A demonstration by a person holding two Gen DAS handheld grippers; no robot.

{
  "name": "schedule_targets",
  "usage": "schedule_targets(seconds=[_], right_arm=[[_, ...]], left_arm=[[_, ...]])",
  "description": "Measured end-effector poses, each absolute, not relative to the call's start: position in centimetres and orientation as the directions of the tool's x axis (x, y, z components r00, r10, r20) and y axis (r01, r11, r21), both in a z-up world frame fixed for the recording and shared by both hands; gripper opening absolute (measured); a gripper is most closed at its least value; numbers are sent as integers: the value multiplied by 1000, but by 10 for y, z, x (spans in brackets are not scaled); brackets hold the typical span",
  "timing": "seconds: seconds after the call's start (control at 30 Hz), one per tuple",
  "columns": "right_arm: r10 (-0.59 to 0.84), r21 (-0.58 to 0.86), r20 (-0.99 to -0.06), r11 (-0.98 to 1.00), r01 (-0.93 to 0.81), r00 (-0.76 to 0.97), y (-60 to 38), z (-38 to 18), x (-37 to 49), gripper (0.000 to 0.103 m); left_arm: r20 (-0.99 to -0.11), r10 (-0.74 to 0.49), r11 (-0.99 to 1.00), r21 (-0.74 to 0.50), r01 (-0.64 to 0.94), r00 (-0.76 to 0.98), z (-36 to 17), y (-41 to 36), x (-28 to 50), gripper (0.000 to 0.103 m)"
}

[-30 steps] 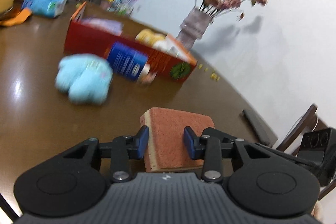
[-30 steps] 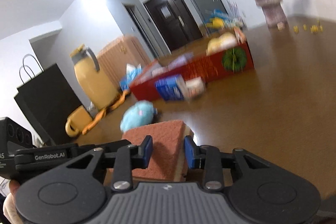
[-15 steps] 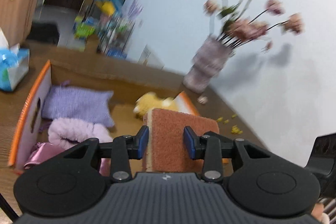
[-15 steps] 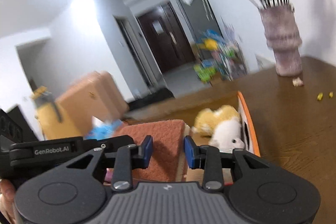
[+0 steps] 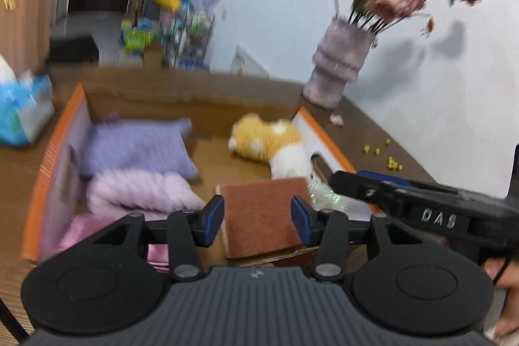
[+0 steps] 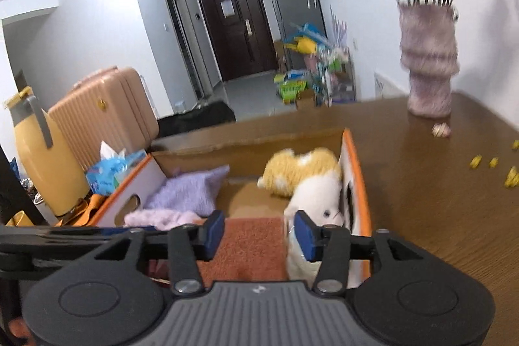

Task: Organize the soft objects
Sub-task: 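Lift the pink sponge, lower it into the orange box, open both grippers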

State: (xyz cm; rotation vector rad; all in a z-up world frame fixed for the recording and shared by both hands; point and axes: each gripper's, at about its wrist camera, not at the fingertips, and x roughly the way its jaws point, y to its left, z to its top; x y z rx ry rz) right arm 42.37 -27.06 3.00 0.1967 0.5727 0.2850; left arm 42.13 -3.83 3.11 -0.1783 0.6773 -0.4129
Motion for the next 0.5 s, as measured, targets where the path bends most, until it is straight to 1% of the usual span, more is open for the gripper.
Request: schedule_targets(seconds=[0.07,0.23,0.27,0.47,0.5], right_arm=[[308,249,-471,946,-210,827,-276,49,410,50],[306,195,-380,949,-247,873,-289,93,356,64],[303,180,-364,951,-252,881,-291,100,343,67],[298,157,-301,952,-262,906,-295,114,284,69],[295,154,-284,953,-261,912,-294,113,271,72]], left_arm=[[-536,-387,922,-233,309,750,54,-28,400,52],[-442,-285,958,-106,265,851,99,4,336,67],[-427,-271,962,-90,258,862,104,10,325,68],[-367,-205,977,-23,211,908,120,27,255,74],[-352,-191,980,-15,198,916,118,29,241,77]])
